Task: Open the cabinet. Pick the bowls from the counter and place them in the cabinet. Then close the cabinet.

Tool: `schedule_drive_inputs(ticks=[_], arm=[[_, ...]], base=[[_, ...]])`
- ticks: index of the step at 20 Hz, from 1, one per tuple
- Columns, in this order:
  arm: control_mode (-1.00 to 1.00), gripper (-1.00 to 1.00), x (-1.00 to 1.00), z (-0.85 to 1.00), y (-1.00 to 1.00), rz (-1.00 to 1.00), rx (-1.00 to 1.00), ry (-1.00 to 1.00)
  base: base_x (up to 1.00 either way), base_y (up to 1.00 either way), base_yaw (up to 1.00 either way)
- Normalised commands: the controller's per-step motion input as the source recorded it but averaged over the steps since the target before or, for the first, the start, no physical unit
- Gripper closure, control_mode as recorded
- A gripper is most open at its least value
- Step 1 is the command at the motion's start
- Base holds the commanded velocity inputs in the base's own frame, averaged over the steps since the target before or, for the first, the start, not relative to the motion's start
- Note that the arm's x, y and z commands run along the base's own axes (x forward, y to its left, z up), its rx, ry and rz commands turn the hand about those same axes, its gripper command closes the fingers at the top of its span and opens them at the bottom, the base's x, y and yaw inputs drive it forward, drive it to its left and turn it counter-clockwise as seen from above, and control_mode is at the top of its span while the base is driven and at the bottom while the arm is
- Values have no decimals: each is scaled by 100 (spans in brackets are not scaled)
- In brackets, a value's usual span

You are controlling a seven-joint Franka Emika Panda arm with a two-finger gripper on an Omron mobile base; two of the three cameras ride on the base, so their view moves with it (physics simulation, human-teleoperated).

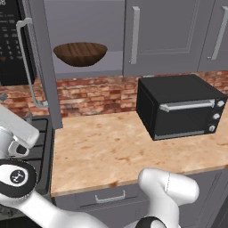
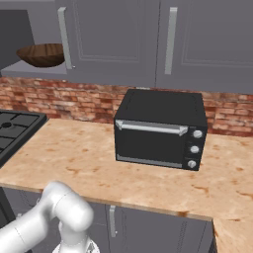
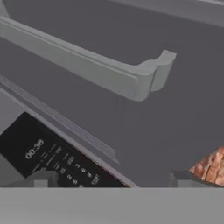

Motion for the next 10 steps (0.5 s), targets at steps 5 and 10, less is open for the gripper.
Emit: schedule_drive_inputs(ticks=[5,10], arm=[[-100,-100,19,-17,4,-10,0,-2],[-100,-100,44,-27,0,-9,0,0]], base=[[0,0,0],[0,0,0]])
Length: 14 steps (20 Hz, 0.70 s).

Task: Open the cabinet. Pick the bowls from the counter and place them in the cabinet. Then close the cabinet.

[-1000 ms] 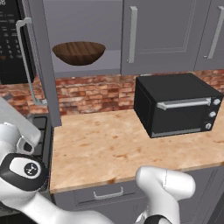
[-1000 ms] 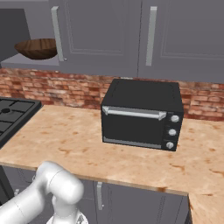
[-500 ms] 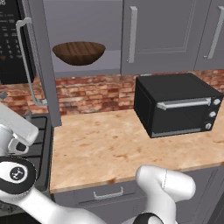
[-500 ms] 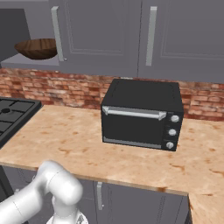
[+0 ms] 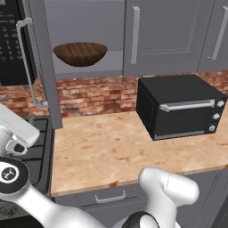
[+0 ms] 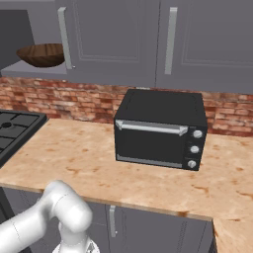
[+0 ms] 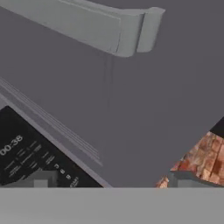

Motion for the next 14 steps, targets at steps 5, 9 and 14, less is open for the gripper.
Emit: schedule_drive_inputs(ticks=[5,9,14], arm=[[-100,-100,36,-18,0,-9,0,0],[-100,-100,28,-15,0,-10,1,0],[-100,-100,20,-3,-7,-8,4,0]], base=[[0,0,0],[0,0,0],[0,0,0]])
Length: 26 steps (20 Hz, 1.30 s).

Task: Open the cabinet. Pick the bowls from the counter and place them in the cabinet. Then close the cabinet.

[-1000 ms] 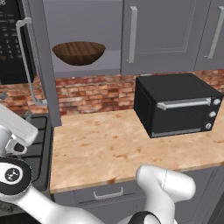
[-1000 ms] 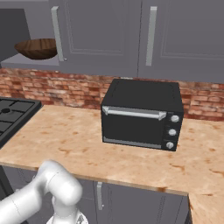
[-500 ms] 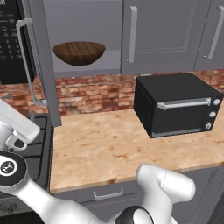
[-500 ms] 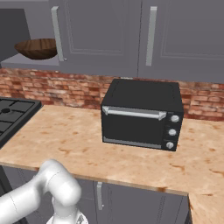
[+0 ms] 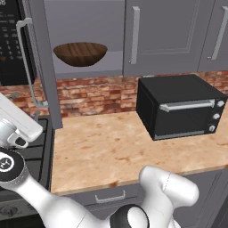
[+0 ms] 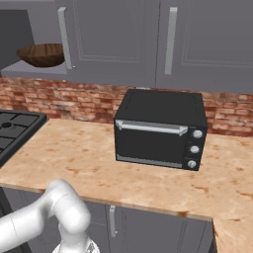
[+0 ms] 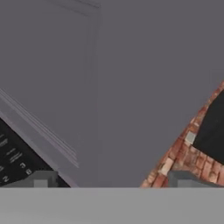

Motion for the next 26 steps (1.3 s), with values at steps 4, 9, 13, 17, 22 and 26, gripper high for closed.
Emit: schedule_drive_inputs(ticks=[4,9,13,17,22,26], arm=[[-100,-100,5,0,-11,-6,4,0],[-100,-100,6,2,-3,-1,2,-1],[-100,-100,3,1,-11,-2,2,-2],[-100,-100,0,2,-18,-2,2,0],[-100,-100,0,4,-28,-3,1,0],[-100,-100,0,8,-30,-2,1,0]], base=[[0,0,0],[0,0,0],[0,0,0],[0,0,0],[0,0,0],[0,0,0]])
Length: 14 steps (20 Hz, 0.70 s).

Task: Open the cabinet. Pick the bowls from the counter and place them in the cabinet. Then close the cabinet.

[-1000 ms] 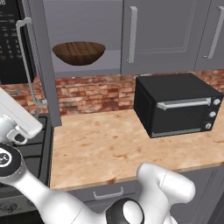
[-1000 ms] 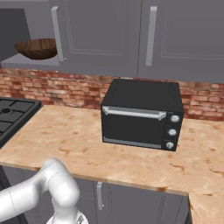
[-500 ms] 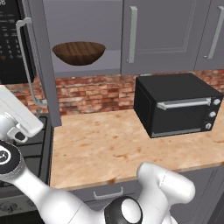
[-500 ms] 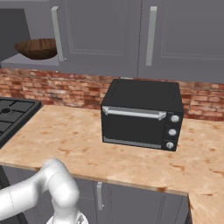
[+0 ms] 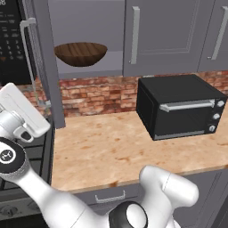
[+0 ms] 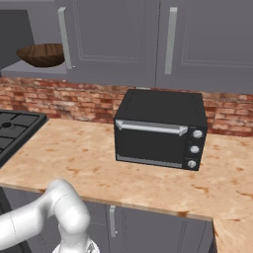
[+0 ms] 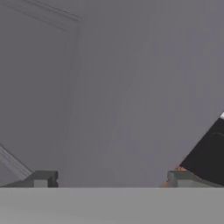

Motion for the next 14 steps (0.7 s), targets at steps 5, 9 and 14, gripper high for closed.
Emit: schedule_drive_inputs(ticks=[5,9,14], arm=[[-100,-100,0,12,-22,0,0,0],[-100,-100,2,15,-22,0,0,0],[-100,-100,3,14,-25,0,0,0]], base=[[0,0,0],[0,0,0],[0,0,0]])
